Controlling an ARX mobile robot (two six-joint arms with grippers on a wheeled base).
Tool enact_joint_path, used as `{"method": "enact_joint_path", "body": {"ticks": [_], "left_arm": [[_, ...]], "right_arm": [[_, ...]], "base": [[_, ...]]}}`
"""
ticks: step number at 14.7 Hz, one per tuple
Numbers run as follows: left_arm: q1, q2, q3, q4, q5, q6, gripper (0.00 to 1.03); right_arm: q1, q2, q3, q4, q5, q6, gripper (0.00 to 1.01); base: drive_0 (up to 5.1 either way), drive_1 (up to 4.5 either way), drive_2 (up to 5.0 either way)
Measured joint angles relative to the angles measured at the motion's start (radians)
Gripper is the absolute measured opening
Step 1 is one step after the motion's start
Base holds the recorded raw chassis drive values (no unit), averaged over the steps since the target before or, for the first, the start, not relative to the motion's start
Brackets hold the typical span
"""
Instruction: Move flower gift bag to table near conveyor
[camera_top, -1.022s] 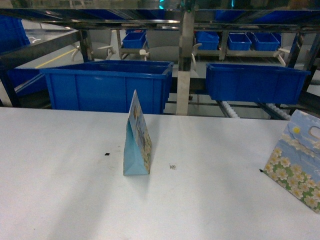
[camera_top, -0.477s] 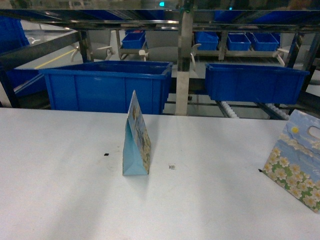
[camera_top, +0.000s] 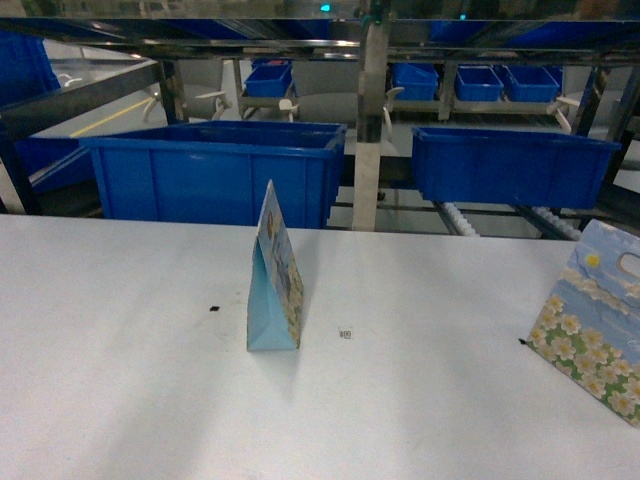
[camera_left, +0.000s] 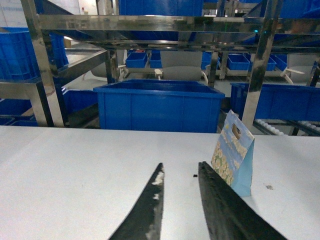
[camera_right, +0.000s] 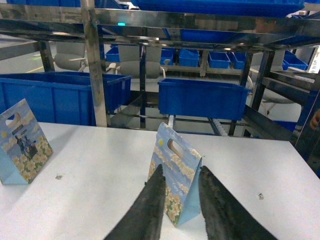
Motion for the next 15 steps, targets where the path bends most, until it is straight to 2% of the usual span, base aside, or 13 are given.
{"method": "enact_joint_path", "body": {"ticks": [6,7,15], "left_arm": [[0.000,0.000,0.000,0.000,0.000,0.001,1.00],[0.000,0.000,0.000,0.000,0.000,0.000,0.97],[0.000,0.000,0.000,0.000,0.000,0.000,0.98]], "right_arm": [[0.000,0.000,0.000,0.000,0.000,0.000,0.98],[0.000,0.000,0.000,0.000,0.000,0.000,0.98],[0.000,0.000,0.000,0.000,0.000,0.000,0.98]], "base": [[0.0,0.00,0.0],[0.0,0.00,0.0],[0.0,0.00,0.0]]}}
